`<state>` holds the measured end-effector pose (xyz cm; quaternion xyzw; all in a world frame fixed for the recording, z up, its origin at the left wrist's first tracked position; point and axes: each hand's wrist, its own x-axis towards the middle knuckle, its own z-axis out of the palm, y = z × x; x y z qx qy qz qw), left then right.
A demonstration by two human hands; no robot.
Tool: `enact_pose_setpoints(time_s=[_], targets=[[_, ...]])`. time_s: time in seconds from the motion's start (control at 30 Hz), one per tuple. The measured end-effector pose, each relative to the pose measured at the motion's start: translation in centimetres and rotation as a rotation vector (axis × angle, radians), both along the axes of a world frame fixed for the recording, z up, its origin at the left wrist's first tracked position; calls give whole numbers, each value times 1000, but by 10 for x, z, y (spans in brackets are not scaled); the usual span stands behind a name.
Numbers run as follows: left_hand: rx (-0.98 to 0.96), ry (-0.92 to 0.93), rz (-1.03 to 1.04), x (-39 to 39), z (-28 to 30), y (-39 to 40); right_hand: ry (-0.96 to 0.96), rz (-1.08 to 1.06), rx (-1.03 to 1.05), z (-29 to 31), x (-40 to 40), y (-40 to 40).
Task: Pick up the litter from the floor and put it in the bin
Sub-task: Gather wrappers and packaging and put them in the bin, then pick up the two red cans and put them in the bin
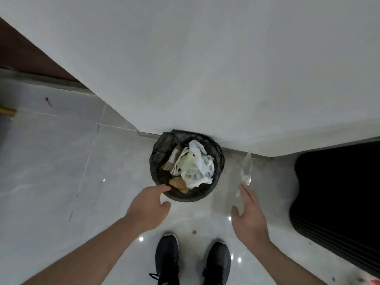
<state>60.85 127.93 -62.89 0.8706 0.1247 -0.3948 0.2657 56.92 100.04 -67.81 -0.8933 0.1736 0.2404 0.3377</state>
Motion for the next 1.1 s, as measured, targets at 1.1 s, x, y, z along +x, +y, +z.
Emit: enact_pose_setpoints(time_s=[1.1], targets=[[188, -47, -534, -233, 407, -13, 254, 313, -53, 454, -214, 36]])
